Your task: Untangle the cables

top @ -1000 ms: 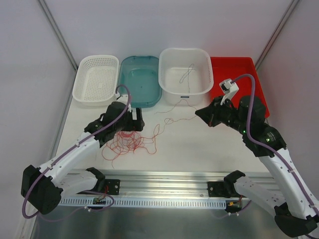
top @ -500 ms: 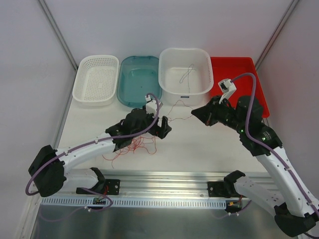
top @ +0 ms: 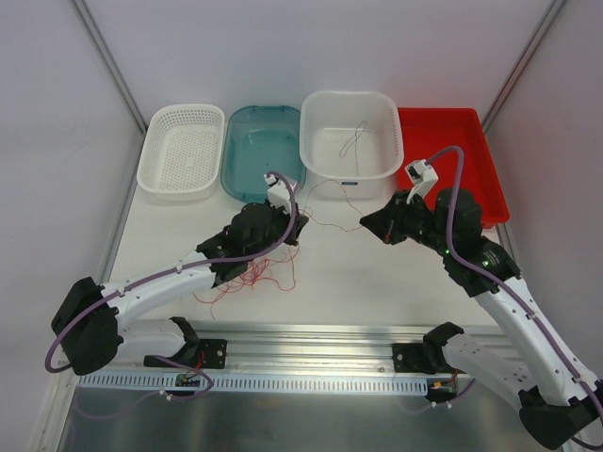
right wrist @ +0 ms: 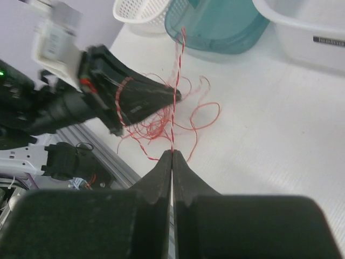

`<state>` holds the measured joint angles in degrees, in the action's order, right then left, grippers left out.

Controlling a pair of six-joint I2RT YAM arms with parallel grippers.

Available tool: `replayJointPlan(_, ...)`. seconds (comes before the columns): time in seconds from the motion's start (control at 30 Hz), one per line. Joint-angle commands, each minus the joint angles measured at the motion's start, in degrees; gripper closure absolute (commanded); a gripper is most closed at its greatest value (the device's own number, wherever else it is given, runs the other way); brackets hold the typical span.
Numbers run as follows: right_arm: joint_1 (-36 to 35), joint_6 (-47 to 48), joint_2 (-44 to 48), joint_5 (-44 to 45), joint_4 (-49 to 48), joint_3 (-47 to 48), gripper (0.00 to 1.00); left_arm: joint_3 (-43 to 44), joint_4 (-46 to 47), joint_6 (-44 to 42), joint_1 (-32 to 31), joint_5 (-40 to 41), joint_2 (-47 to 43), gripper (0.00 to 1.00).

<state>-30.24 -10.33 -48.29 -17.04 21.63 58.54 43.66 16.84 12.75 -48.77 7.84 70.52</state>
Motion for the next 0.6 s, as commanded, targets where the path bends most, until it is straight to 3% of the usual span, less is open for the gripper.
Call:
replayJointPlan(0.0, 0.09, -0.92, 0.04, 2.44, -2.82, -2.9, 0.99, 0.11, 3.9, -1.68, -0.27, 4.37, -4.95, 1.0)
replayJointPlan(0.2, 0.44, -2.85, -3.55, 5.0, -5.62, -11.15, 0.99, 4.23, 1.44, -2.73, -0.09, 4.21, -10.84, 1.0)
replayJointPlan(0.33, 0.36, -6.19, -10.04, 2.54, -10.02, -14.06, 0.99, 8.45, 0.56, -0.8, 0.26, -3.07, -12.95, 1.0)
replayJointPlan(0.57, -0.96, -8.31, -17.09, -2.03, -15.82, -10.91, 0.99, 16.79, 0.65, 2.97, 0.52, -10.63, -11.37, 1.0)
